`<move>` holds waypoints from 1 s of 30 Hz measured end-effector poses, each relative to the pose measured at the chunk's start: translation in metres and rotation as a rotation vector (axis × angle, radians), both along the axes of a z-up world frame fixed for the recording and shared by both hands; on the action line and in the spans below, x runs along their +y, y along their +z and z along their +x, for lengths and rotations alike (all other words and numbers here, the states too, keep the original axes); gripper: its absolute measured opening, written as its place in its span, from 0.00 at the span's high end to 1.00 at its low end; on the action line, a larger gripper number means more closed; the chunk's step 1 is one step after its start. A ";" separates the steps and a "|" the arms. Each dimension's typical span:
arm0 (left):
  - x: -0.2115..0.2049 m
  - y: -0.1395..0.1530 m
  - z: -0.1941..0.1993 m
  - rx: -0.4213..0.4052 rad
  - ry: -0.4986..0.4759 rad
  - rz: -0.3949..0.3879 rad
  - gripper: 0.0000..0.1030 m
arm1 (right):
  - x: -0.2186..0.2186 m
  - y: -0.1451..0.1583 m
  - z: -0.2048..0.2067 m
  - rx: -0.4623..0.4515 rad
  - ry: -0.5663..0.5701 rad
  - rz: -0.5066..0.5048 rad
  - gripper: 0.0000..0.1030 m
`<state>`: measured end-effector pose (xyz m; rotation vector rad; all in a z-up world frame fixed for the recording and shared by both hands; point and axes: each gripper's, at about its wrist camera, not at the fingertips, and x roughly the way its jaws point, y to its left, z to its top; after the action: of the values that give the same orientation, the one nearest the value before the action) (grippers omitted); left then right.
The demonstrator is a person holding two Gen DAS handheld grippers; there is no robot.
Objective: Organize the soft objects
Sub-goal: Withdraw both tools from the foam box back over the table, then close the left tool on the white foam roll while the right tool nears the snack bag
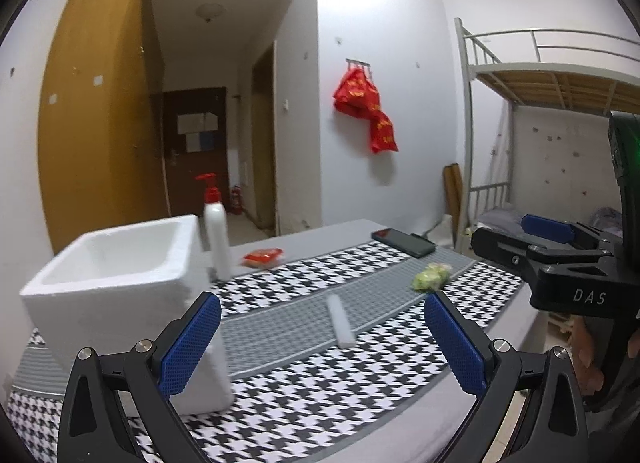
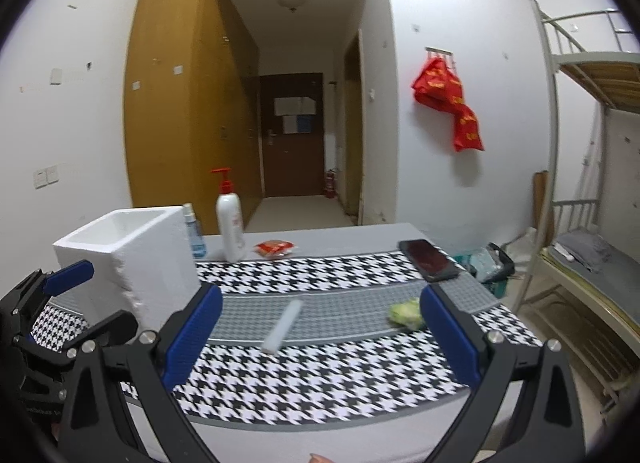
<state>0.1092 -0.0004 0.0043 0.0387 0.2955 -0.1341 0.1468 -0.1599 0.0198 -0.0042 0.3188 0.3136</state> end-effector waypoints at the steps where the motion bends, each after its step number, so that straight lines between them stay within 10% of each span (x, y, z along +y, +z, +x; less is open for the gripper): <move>1: -0.004 -0.001 0.002 0.006 -0.007 -0.002 0.01 | -0.004 -0.001 0.000 0.003 -0.010 0.003 0.02; 30: -0.047 -0.020 0.072 0.161 -0.063 0.026 0.01 | -0.059 -0.039 0.048 0.121 -0.102 0.006 0.02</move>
<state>0.1816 -0.0479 -0.0155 0.0636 0.4574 -0.1964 0.1947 -0.2186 -0.0192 0.0374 0.4370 0.2138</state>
